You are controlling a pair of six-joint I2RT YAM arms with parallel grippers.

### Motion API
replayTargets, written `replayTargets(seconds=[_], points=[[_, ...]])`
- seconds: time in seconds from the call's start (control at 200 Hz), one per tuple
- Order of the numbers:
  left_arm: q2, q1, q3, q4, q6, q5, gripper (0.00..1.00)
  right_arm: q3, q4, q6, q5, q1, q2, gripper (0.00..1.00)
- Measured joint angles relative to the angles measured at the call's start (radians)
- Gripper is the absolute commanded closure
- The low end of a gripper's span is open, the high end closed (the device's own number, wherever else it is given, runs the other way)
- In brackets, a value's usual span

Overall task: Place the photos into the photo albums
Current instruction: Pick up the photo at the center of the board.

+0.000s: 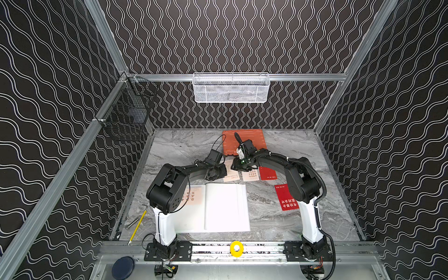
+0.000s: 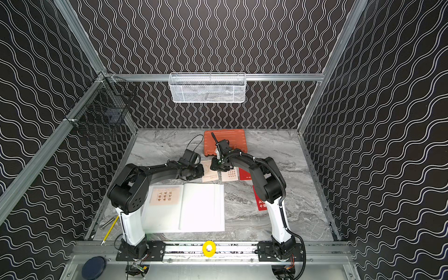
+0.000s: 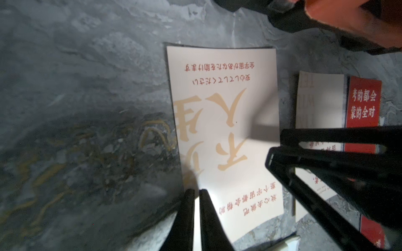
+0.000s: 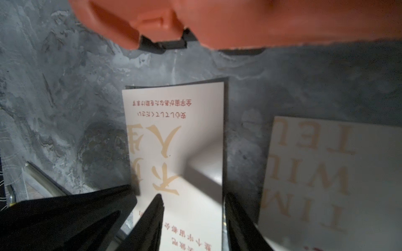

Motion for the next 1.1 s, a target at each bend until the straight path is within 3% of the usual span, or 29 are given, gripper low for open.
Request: replayTargets(seconds=[0.415,1.096], points=[[0.0,0.002,-0.038,0.079,-0.01,0.026,0.87,-0.04,0.036,0.023,-0.029,-0.005,-0.029,0.53],[-0.034,0.042,-0.152,0.227,-0.086,0.138,0.85,-0.227,0.261,0.156,-0.301,-0.039,-0.133,0.57]])
